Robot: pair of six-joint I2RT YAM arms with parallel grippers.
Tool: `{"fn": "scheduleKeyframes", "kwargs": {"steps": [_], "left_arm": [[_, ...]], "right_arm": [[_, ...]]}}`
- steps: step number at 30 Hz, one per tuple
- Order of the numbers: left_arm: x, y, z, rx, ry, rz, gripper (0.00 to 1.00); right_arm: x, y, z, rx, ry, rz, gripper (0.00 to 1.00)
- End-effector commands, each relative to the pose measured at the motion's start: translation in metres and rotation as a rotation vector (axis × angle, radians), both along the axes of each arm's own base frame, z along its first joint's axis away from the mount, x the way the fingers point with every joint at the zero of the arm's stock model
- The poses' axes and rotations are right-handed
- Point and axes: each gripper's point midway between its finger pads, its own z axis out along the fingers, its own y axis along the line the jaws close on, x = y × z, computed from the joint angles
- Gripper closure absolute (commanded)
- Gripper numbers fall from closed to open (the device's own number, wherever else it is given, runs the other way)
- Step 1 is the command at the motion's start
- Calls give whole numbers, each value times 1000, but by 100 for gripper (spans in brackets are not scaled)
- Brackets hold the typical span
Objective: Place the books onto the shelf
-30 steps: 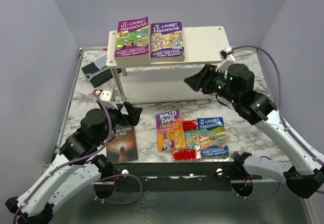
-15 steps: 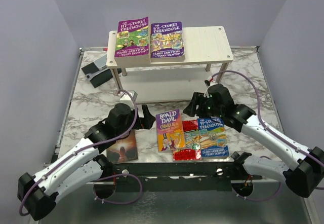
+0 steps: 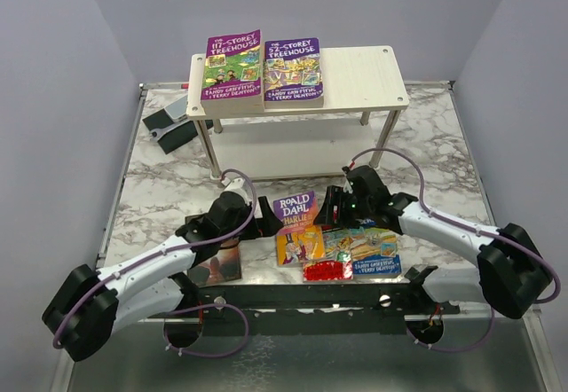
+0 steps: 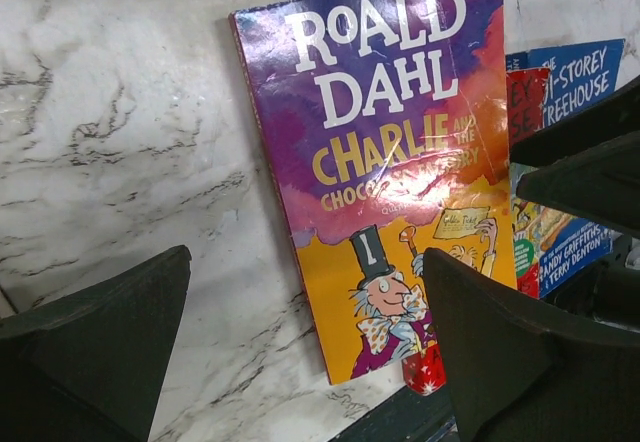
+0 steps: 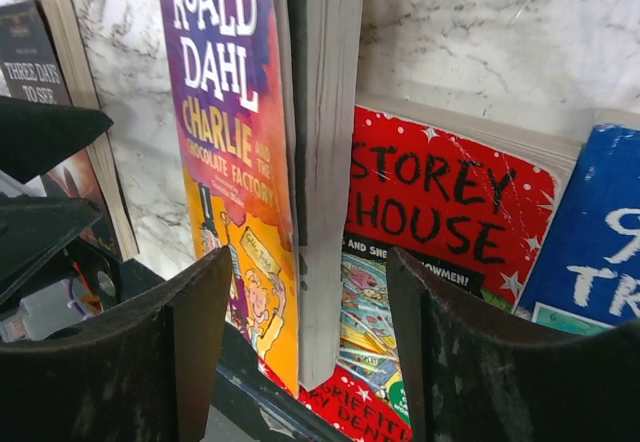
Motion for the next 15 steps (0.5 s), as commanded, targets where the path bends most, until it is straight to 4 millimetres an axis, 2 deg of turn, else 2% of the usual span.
{"fn": "scheduleKeyframes", "kwargs": {"steps": [1,10,15], "left_arm": [[1,-23,2,-115,12,-38,1],[-2,-27,-31,-96,71,-48,1],[-5,-28,-45,-84,102,-53,1]], "right_arm": [[-5,16,-8,78,32,38,34],[-12,23,-31,103,93,63,37],[-15,32,-36,149,121,82,47]]}}
